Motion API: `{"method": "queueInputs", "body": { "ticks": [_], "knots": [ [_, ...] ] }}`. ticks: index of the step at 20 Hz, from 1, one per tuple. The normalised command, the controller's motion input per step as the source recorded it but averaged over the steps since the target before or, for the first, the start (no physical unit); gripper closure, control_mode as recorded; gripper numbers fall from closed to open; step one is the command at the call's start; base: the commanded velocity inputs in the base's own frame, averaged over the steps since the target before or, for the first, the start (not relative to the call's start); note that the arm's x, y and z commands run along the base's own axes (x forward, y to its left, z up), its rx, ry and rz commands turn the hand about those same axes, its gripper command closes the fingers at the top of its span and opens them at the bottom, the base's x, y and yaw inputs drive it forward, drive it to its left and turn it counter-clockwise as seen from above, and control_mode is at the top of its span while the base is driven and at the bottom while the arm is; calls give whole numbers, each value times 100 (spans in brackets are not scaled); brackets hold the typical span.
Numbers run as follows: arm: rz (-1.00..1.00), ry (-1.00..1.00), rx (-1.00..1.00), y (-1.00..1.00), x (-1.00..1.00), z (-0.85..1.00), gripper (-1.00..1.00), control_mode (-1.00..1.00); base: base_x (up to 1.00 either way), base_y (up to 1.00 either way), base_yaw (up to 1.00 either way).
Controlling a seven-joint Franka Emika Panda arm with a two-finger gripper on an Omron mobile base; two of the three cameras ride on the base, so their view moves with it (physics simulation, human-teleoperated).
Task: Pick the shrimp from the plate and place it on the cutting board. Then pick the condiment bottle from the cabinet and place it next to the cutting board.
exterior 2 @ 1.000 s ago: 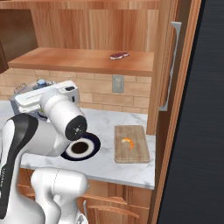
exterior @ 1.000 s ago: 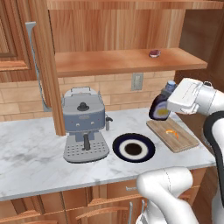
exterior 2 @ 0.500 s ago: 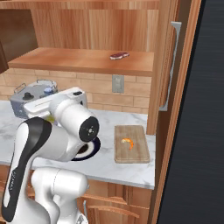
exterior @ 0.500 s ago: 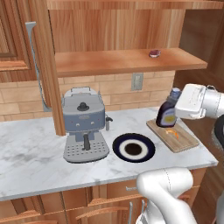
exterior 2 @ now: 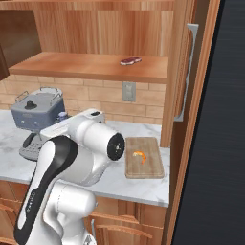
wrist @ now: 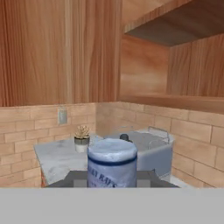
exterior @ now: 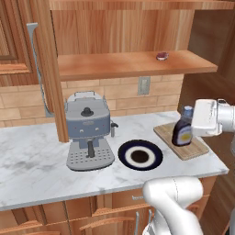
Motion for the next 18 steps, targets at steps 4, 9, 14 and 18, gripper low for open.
{"method": "queueInputs", "body": {
  "ticks": [4,9,14,18],
  "knots": [
    [0,-7,3,23,0,-100,100,-100,0,0,0],
    [0,-10,8,43,1,-96,100,-100,0,0,0],
    [0,-11,11,60,0,-82,100,-100,0,0,0],
    [0,-9,8,58,0,-72,100,-100,0,0,0]
  ]
}}
